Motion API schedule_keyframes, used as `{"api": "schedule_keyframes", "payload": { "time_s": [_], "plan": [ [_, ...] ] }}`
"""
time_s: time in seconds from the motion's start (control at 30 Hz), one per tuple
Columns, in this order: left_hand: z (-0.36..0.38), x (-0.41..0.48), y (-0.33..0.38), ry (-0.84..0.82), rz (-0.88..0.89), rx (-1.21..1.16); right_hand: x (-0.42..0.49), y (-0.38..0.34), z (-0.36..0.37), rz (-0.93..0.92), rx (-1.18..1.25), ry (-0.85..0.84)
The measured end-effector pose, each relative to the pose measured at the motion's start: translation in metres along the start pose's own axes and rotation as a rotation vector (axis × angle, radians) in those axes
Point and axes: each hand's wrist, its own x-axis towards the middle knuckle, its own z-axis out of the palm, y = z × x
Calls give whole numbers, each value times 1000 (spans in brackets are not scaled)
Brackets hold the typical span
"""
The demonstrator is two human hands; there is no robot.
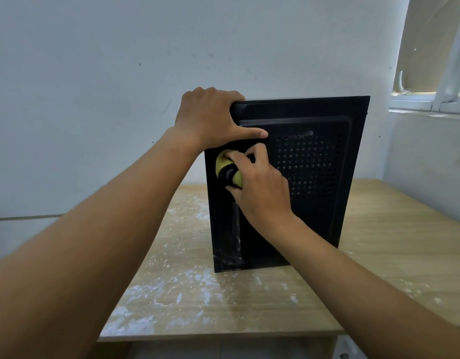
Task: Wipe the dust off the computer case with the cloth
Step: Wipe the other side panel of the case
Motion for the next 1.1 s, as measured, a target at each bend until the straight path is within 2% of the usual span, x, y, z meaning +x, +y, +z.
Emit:
{"api": "schedule_keyframes", "payload": {
  "time_s": [0.23,0.73,0.87,1.1],
  "plan": [
    [0,0,-1,0,9,1,-27,5,16,1,-47,-26],
    [5,2,-4,36,33,-4,-134,23,73,81,-58,-299],
    [6,3,-5,43,37,-6,-129,20,70,105,-28,-272],
    [5,2,-5,34,37,-10,-57,-1,34,141,19,-67]
  ]
}}
